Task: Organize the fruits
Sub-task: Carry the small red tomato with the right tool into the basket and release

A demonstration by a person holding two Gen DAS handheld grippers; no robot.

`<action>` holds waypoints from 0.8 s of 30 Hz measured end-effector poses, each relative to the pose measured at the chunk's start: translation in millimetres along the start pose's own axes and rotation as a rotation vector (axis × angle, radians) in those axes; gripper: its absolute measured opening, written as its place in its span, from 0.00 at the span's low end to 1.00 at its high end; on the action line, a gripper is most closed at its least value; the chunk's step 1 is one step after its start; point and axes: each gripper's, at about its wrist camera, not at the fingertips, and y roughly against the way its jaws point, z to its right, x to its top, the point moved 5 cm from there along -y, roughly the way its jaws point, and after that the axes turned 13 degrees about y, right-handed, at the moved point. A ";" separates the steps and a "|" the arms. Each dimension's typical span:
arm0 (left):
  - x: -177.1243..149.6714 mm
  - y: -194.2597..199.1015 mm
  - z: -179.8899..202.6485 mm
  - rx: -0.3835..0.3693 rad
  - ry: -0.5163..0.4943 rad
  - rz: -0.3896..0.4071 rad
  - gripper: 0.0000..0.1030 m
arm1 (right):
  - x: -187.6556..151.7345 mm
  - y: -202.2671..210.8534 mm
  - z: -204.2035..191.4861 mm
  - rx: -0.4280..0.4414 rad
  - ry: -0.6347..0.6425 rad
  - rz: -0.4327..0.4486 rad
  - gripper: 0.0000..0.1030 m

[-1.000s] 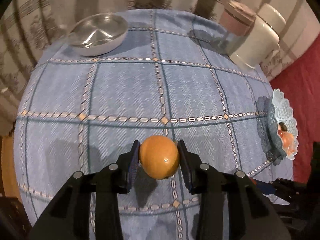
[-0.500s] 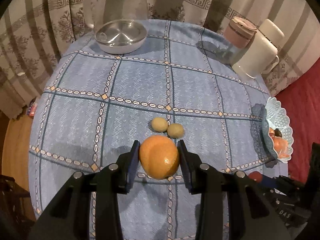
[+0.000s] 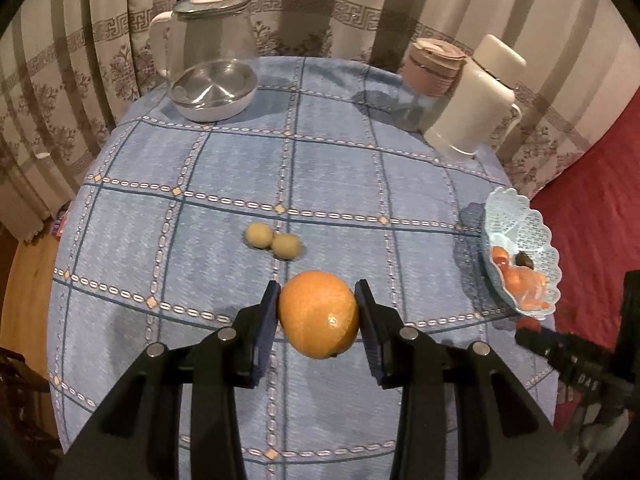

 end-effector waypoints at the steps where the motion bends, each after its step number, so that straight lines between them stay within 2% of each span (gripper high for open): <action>1: -2.5 1.7 4.3 -0.004 -0.001 0.002 0.37 | 0.1 4.2 6.0 -0.008 -0.005 0.007 0.30; 7: -12.9 10.4 25.5 -0.015 -0.011 0.021 0.37 | 0.9 31.5 49.9 -0.063 -0.042 0.051 0.30; 14: -20.9 22.6 47.6 -0.029 -0.026 0.046 0.37 | -9.0 41.6 91.8 -0.107 -0.079 0.050 0.30; 24: -30.7 35.1 67.8 -0.045 -0.042 0.067 0.37 | -7.4 22.3 103.0 -0.113 -0.046 0.016 0.30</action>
